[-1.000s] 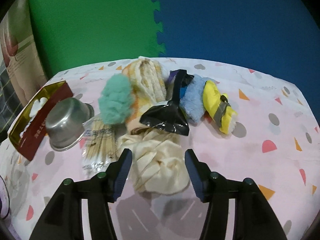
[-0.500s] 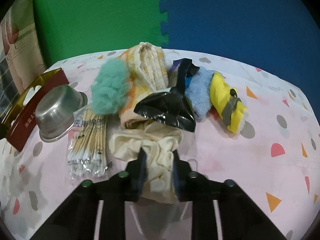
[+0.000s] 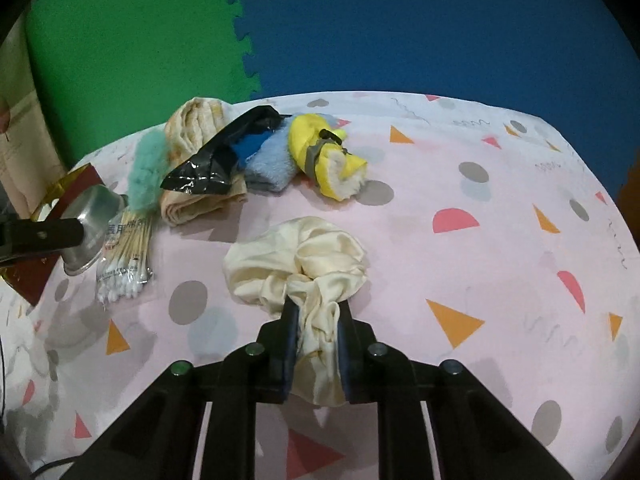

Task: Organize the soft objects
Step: 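Grasp the cotton swab bag with the left tool while the right tool holds the scrunchie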

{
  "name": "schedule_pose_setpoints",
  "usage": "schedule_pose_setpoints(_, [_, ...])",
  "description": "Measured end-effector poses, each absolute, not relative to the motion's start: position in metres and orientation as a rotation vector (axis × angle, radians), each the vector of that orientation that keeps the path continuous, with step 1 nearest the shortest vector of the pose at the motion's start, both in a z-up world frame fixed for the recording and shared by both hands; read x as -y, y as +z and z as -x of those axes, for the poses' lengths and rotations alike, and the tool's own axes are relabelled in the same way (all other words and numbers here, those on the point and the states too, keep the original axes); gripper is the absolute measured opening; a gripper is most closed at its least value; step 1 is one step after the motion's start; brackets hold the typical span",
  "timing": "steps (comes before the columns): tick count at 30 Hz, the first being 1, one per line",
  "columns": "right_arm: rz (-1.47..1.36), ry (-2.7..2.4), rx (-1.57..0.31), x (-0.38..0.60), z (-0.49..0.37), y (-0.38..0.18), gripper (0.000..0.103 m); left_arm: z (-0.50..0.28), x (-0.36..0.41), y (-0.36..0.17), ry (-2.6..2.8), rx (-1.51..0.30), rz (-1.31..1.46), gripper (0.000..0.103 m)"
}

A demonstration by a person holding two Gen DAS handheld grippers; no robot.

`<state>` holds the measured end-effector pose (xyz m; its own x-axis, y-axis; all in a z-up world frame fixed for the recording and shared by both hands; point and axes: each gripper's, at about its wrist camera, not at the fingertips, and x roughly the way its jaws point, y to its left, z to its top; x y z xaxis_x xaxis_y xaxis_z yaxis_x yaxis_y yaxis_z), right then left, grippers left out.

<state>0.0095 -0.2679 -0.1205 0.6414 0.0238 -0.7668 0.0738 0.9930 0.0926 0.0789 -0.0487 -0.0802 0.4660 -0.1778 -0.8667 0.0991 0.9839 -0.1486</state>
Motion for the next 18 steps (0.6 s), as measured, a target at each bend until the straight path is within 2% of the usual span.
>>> schedule_pose_setpoints(14, [-0.141, -0.015, -0.872, 0.27, -0.01, -0.122, 0.017, -0.092, 0.084, -0.117, -0.125, -1.112, -0.032, 0.082])
schedule_pose_setpoints(15, [-0.143, -0.014, -0.871, 0.271, -0.009, -0.122, 0.017, -0.09, 0.083, -0.117, -0.132, -1.103, -0.039, 0.079])
schedule_pose_setpoints(17, [-0.149, -0.01, -0.871, 0.272, -0.01, -0.122, 0.017, -0.085, 0.081, -0.116, -0.151, -1.076, -0.049, 0.064])
schedule_pose_setpoints(18, [-0.155, -0.007, -0.87, 0.273, -0.01, -0.122, 0.017, -0.082, 0.08, -0.115, -0.165, -1.063, -0.06, 0.05])
